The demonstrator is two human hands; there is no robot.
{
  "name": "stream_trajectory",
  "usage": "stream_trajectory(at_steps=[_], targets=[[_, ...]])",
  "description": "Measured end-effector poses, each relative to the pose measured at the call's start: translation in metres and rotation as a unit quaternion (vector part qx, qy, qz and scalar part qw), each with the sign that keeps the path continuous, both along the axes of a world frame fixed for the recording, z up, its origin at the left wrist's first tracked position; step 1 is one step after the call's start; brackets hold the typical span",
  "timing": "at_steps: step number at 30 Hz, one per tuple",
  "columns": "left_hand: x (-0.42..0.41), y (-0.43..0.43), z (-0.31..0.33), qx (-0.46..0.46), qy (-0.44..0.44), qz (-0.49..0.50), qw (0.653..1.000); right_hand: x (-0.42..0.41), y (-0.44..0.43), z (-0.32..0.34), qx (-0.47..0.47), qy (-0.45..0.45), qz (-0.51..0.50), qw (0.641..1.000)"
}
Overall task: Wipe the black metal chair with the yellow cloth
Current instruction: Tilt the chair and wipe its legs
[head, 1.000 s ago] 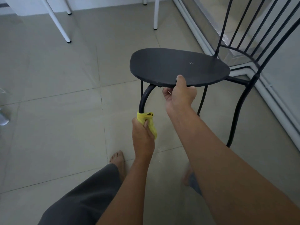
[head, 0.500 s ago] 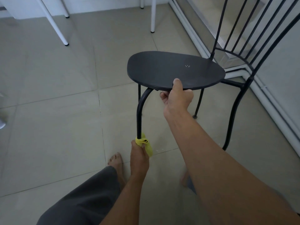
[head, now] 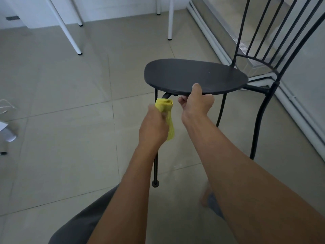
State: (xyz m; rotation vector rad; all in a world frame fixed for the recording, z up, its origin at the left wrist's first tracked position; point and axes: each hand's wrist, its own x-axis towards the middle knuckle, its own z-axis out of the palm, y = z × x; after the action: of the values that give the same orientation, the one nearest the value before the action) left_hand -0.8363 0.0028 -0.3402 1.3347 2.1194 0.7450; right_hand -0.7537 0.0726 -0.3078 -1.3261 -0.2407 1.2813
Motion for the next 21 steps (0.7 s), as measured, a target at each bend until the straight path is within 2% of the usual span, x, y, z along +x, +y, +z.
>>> stream_trajectory(at_steps=[2,4,9,13,15,18,21], targets=[[-0.002,0.019,0.014,0.001,0.037,-0.032,0.999,-0.001,-0.002,-0.002,-0.005,-0.009,0.002,1.0],[-0.001,0.028,0.018,0.016,0.037,-0.043,0.998,-0.002,-0.003,-0.004,-0.011,-0.014,0.004,1.0],[0.011,0.011,-0.006,0.141,0.027,0.027,0.989,-0.001,-0.001,-0.004,-0.01,-0.005,-0.003,1.0],[0.016,-0.013,-0.043,0.17,-0.054,0.072,0.981,-0.001,-0.002,-0.005,-0.01,0.003,-0.001,1.0],[0.019,-0.033,-0.071,0.137,-0.101,0.093,0.981,-0.001,0.0,-0.003,-0.009,0.009,0.0,1.0],[0.026,-0.068,-0.115,0.034,-0.153,0.108,0.982,0.0,0.003,-0.002,-0.006,0.013,0.004,1.0],[0.027,-0.092,-0.139,-0.028,-0.167,0.098,0.981,-0.001,0.005,-0.004,-0.002,0.014,0.008,1.0]])
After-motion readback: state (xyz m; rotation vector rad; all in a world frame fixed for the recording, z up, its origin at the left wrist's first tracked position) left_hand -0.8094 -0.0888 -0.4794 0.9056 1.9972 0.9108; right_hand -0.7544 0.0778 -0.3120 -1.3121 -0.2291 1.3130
